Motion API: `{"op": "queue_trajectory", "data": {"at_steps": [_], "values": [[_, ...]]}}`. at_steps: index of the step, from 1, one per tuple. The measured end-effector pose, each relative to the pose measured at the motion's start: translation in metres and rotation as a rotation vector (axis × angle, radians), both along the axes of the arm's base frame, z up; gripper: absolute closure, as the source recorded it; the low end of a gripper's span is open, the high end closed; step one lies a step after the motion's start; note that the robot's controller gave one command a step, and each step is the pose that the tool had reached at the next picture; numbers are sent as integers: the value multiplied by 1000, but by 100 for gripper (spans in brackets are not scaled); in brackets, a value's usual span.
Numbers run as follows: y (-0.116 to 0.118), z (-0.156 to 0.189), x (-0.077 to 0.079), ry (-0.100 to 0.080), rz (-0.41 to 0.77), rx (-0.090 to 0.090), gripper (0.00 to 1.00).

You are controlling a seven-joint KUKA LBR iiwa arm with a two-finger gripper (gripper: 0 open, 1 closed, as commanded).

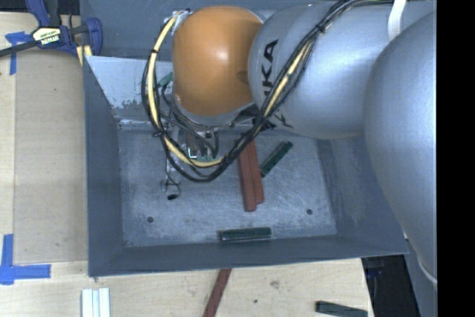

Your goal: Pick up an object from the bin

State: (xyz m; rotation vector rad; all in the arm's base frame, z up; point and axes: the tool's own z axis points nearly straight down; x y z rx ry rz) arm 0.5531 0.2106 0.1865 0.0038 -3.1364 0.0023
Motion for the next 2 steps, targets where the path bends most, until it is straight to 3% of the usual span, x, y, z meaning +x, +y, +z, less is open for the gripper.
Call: {"op": "queue_trajectory", "data": {"at_steps": [1, 2], "values": [[-1, 5, 2, -8, -2, 3, 0], [-16, 0, 3, -9, 80, 4, 0]]}}
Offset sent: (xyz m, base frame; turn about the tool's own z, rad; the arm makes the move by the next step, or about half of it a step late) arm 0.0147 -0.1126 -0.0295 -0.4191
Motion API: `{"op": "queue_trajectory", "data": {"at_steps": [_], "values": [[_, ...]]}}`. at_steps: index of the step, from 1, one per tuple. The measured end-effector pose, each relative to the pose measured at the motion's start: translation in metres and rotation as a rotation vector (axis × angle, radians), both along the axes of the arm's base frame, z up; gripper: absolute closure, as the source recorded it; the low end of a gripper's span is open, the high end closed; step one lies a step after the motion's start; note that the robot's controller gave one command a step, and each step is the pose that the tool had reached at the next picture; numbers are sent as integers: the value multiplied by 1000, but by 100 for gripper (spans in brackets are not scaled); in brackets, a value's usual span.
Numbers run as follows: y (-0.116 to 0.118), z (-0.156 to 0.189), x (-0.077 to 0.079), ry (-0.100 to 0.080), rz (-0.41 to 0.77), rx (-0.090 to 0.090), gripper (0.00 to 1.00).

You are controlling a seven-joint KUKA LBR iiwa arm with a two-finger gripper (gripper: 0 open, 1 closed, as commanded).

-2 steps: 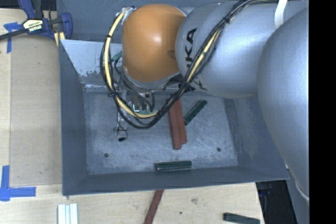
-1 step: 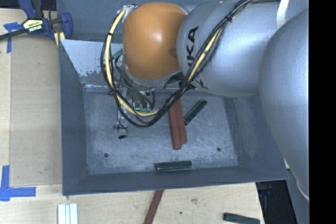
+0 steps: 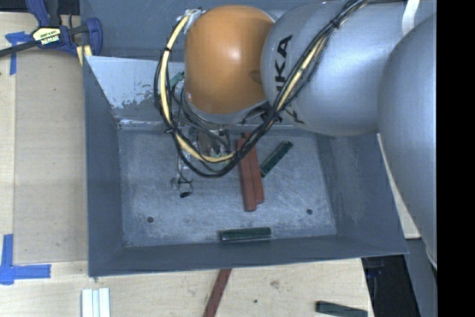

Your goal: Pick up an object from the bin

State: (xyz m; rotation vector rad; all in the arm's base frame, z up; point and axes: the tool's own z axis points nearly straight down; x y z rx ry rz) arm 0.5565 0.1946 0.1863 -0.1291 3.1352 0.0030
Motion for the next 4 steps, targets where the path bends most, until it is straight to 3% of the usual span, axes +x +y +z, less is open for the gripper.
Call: {"op": "queue_trajectory", "data": {"at_steps": [1, 2, 3, 4], "values": [[-49, -60, 1, -5, 182, -1, 0], [-59, -90, 42, 2, 221, -3, 0], [-98, -95, 20, -2, 313, -2, 0], [-127, -93, 26, 3, 534, -2, 0]]}}
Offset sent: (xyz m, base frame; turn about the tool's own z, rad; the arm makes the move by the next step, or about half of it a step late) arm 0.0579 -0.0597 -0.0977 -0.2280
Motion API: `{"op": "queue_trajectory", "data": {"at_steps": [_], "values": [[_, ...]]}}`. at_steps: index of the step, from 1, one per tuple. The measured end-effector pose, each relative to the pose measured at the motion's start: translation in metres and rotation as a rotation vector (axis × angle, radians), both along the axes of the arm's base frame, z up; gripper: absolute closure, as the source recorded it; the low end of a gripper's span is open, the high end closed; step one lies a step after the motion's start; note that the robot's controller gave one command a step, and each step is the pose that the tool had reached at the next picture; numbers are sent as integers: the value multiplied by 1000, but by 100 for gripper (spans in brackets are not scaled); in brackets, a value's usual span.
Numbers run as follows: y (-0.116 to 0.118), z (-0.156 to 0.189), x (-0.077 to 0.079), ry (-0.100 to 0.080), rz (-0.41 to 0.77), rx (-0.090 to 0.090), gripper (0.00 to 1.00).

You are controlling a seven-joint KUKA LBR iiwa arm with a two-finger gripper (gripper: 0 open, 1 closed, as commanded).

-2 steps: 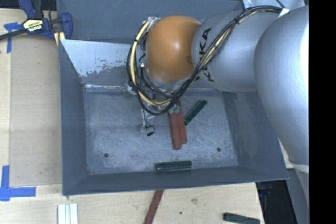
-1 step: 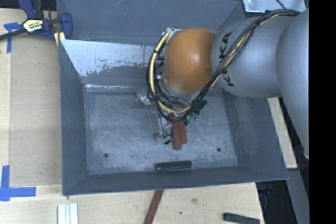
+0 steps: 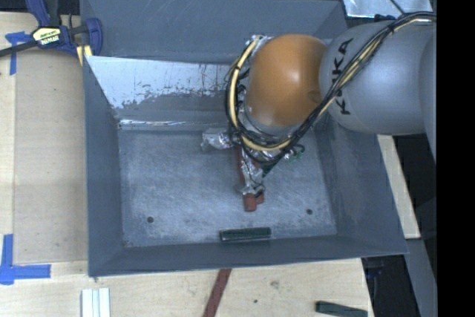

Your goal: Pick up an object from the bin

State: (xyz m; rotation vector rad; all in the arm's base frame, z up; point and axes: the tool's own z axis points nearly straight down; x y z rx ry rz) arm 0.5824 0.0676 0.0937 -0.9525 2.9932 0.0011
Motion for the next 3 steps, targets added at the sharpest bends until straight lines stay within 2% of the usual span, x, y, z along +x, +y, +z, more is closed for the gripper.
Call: {"op": "queue_trajectory", "data": {"at_steps": [1, 2, 3], "values": [[-24, 1, -11, -3, 143, -1, 0], [-88, -24, -10, 1, 361, 0, 100], [-88, -24, -10, 2, 360, 0, 100]]}}
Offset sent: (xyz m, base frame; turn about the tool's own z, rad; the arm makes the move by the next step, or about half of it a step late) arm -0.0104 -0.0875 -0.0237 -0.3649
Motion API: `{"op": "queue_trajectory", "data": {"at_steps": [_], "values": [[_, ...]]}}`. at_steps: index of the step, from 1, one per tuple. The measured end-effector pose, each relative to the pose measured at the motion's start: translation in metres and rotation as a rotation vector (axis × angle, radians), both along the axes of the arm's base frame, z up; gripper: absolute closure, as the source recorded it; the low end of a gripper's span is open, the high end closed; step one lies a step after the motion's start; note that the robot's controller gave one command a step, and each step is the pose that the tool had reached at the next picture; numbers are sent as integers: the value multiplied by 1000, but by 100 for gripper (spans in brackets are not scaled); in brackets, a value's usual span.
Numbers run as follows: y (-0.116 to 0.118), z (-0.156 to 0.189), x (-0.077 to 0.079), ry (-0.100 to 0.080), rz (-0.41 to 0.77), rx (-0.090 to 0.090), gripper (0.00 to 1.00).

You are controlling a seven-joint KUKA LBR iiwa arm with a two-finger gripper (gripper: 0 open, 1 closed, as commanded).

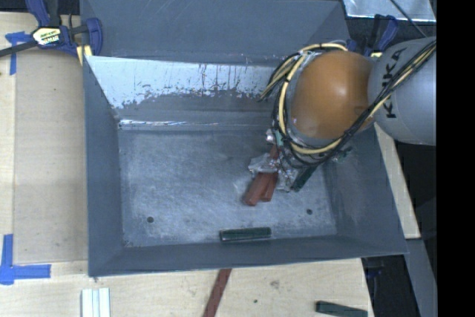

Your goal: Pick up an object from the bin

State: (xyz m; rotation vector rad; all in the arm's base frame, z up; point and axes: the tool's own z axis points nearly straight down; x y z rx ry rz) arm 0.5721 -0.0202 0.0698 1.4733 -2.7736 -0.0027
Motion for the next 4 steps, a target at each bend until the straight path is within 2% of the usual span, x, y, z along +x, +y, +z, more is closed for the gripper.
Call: {"op": "queue_trajectory", "data": {"at_steps": [1, 2, 3, 4], "values": [[0, 4, -1, 2, 0, 1, 100], [0, 41, -4, -10, 183, -1, 100], [4, 77, -24, 0, 216, 3, 100], [5, 163, 2, -2, 173, 1, 100]]}}
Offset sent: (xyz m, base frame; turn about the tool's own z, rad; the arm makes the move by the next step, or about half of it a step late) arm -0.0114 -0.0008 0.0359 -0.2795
